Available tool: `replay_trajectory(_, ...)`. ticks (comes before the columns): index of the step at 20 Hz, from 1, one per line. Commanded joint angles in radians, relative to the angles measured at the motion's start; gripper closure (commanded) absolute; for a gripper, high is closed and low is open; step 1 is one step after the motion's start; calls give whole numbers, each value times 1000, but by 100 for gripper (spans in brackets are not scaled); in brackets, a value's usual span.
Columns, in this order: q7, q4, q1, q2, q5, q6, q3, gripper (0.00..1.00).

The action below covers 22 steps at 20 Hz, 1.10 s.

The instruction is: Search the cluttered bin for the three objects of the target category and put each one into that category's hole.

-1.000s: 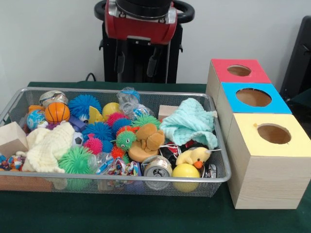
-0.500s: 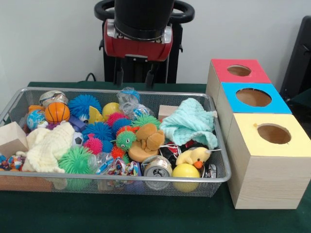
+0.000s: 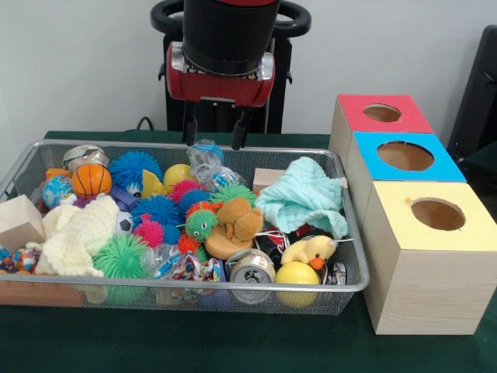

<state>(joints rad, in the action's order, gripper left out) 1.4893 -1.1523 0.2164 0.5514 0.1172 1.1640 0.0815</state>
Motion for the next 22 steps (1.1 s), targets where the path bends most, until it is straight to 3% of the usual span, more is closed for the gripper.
replay_trajectory(1,-75,9,9,-22,67,88,-68,0)
replay_trajectory(7,-71,121,1,-70,72,170,-72,0)
replay_trajectory(15,-52,176,-4,-156,76,97,-78,0)
replay_trajectory(22,-25,151,-9,-186,72,7,-71,0)
